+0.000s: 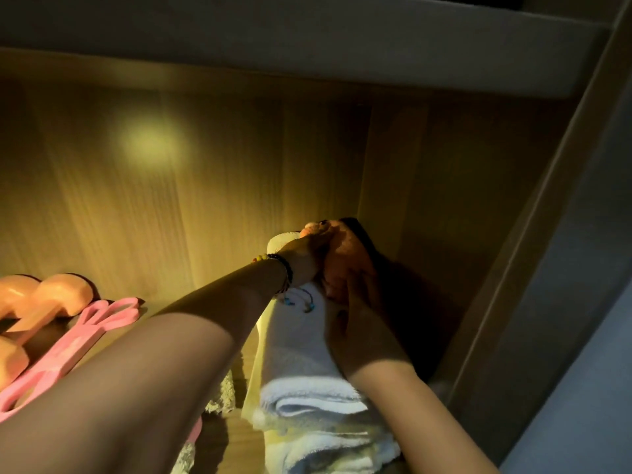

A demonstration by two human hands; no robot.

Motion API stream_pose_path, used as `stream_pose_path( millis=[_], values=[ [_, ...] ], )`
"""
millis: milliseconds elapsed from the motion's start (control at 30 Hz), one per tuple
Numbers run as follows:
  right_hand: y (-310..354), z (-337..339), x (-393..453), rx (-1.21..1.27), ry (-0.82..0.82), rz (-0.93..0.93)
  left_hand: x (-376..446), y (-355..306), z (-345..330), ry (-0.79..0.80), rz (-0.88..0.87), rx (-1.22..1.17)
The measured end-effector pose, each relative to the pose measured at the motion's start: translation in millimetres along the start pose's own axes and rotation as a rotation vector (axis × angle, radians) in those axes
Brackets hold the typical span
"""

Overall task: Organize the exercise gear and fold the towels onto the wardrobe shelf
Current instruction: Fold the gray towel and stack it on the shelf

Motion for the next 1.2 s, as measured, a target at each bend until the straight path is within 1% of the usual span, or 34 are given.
stream_pose_path(
  millis=[33, 67, 133, 167, 200, 300, 367, 433, 500, 567, 633, 733, 800, 867, 933, 967, 1033, 1067, 1167, 1200],
  values=[
    [0.7, 0.8, 2.0, 0.015, -0.014, 0.038, -1.2, 1.2, 4.8, -0.052, -0.010, 0.024],
    [2.6, 2.9, -0.2, -0.011, -0.050, 0.065, -4.3, 1.3, 9.7, -0.070, -0.043, 0.094],
    [4.8, 4.4, -1.9, -0.073, -0.047, 0.069, -14.1, 0.4, 19.9, -0.123, -0.109, 0.135],
    [7.2, 6.2, -3.4, -0.105, -0.044, 0.062, -21.0, 4.0, 24.0, -0.126, -0.138, 0.116],
    [9.4, 9.0, -5.3, -0.127, -0.060, 0.052, -34.0, 2.7, 29.5, -0.094, -0.141, 0.081],
    [18.7, 14.2, -17.3, -0.139, -0.031, 0.016, -70.9, 17.3, 37.7, -0.082, -0.079, -0.045],
    [25.6, 12.7, -30.9, -0.217, 0.015, -0.032, -103.8, 29.3, 40.9, -0.096, -0.066, -0.064],
    [32.5, 9.7, -47.4, -0.290, 0.008, -0.029, -142.0, 42.6, 40.0, -0.078, -0.028, -0.060],
    [42.5, 3.5, -64.7, -0.291, 0.000, 0.036, -181.5, 58.2, 36.9, -0.027, 0.073, -0.099],
    [47.8, -9.7, -79.9, -0.249, -0.026, 0.176, -218.7, 69.7, 33.9, 0.017, 0.146, -0.092],
    [46.9, -29.6, -93.3, -0.161, -0.038, 0.329, -247.9, 84.3, 30.5, -0.032, 0.185, -0.072],
    [48.7, -60.0, -112.7, -0.119, -0.059, 0.533, -285.2, 99.5, 26.7, -0.150, 0.218, -0.097],
    [53.0, -75.8, -118.5, -0.119, -0.043, 0.615, -300.1, 111.2, 20.1, -0.195, 0.223, -0.101],
    [60.6, -92.8, -117.9, -0.117, 0.031, 0.620, -308.8, 124.3, 15.3, -0.206, 0.262, -0.115],
    [70.7, -110.2, -111.5, -0.154, 0.092, 0.562, -310.2, 138.3, 11.1, -0.216, 0.282, -0.115],
    [73.6, -118.1, -105.5, -0.167, 0.131, 0.475, -309.4, 144.6, 10.2, -0.226, 0.285, -0.127],
    [71.1, -133.5, -87.7, -0.179, 0.202, 0.214, -307.3, 152.3, 12.4, -0.246, 0.293, -0.165],
    [66.7, -142.5, -77.4, -0.183, 0.225, 0.114, -305.7, 156.5, 13.1, -0.244, 0.306, -0.177],
    [50.4, -174.5, -48.2, -0.253, 0.342, -0.071, -301.0, 167.5, 12.9, -0.225, 0.346, -0.191],
    [45.3, -183.6, -39.8, -0.265, 0.350, -0.108, -299.3, 172.7, 11.3, -0.223, 0.362, -0.181]
  ],
)
Point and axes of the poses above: each hand's wrist, its own x-axis towards the middle knuckle, its own z-axis out of the back of the hand, y = z × x, the point moved 4 cm from there along x, towards the middle knuckle, and after that the axes turned 13 degrees about x, right-handed, at the moved point
